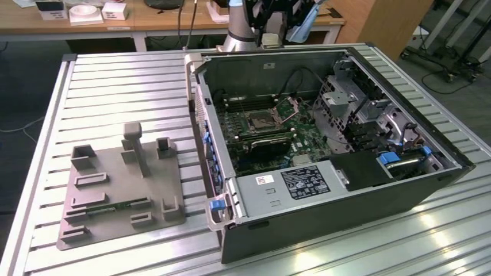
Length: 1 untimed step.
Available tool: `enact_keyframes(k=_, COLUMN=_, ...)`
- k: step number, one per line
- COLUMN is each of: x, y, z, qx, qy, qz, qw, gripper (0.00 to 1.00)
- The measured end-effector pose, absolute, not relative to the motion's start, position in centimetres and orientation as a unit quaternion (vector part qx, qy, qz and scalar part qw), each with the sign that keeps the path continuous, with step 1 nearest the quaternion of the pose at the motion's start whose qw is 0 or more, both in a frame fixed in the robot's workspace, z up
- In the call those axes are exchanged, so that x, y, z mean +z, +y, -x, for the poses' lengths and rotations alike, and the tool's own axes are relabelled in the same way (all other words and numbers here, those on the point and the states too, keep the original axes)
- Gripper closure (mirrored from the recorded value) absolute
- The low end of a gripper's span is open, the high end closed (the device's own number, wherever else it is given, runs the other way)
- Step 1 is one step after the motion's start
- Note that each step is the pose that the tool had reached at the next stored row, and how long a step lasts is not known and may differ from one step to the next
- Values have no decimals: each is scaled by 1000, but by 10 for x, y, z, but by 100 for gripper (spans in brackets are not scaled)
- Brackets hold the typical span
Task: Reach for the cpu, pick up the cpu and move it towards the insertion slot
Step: 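Pick up the cpu and move it towards the insertion slot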
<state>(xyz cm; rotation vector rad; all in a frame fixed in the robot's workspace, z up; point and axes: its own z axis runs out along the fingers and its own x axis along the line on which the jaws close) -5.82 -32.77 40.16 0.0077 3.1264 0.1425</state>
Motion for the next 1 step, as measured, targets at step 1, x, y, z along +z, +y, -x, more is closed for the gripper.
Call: enact_keyframes(k=1, x=402, y=-328, z=58, qx=46, qy=999, qz=-2, qw=6, gripper=45)
